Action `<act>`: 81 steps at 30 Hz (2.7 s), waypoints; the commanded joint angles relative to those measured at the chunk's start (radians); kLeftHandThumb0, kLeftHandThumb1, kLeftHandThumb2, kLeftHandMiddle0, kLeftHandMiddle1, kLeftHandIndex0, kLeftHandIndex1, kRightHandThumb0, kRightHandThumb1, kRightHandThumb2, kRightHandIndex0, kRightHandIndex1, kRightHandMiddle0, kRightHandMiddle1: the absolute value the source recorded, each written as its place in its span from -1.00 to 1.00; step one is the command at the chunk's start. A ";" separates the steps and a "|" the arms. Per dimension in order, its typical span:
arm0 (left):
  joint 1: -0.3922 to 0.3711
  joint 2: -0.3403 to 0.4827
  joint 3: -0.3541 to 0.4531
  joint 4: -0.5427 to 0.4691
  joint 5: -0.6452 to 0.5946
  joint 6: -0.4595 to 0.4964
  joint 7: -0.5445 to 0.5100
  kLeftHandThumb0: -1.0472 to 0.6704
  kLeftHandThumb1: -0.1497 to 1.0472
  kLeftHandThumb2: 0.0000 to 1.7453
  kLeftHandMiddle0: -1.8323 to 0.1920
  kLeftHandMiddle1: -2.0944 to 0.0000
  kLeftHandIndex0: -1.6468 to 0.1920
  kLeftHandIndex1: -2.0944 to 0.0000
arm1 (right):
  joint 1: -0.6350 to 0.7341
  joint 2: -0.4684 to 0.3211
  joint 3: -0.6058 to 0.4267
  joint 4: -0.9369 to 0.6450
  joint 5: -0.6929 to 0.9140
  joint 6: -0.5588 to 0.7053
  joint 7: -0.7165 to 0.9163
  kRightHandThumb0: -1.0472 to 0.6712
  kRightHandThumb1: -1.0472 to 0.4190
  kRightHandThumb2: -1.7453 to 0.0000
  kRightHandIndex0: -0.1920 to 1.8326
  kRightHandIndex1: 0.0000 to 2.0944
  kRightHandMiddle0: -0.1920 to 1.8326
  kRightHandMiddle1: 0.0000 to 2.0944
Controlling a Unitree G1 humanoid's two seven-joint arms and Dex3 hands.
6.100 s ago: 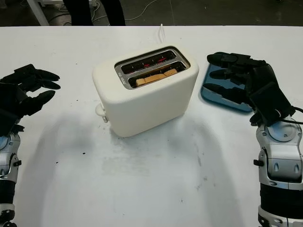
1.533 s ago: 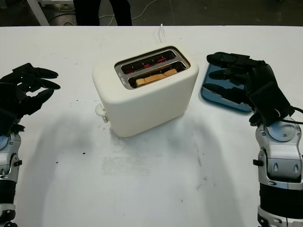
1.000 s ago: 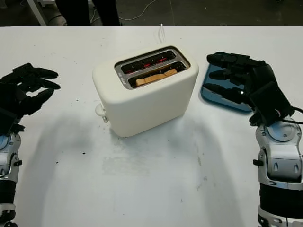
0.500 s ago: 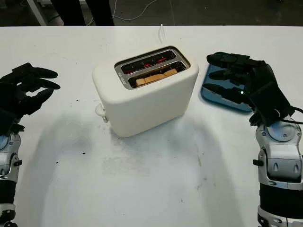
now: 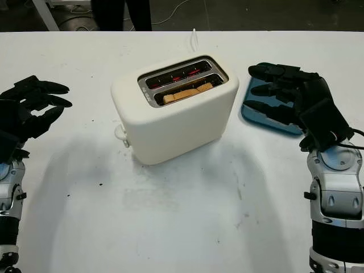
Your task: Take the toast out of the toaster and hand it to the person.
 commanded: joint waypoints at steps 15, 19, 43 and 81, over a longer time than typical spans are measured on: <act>0.008 0.000 0.009 0.007 0.004 -0.021 0.007 -1.00 0.79 -0.81 0.10 0.05 -0.01 0.26 | 0.008 0.002 -0.005 -0.004 0.000 -0.002 -0.006 -0.20 -0.54 1.00 -0.23 -0.26 0.10 -1.00; 0.006 -0.001 0.009 0.013 -0.003 -0.032 0.002 -1.00 0.79 -0.80 0.10 0.06 0.00 0.26 | 0.008 0.001 -0.005 -0.003 -0.004 -0.007 -0.005 -0.20 -0.54 1.00 -0.23 -0.26 0.10 -1.00; 0.010 -0.001 0.009 0.000 -0.009 -0.019 0.000 -1.00 0.79 -0.81 0.10 0.06 -0.01 0.27 | 0.008 0.006 -0.011 -0.001 0.010 -0.010 -0.001 -0.28 -0.54 1.00 -0.22 -0.25 0.10 -1.00; 0.011 -0.004 0.009 0.005 -0.005 -0.020 0.006 -1.00 0.79 -0.82 0.08 0.08 -0.04 0.30 | 0.012 0.009 -0.010 0.000 0.010 -0.011 -0.003 -0.24 -0.54 1.00 -0.21 -0.25 0.10 -1.00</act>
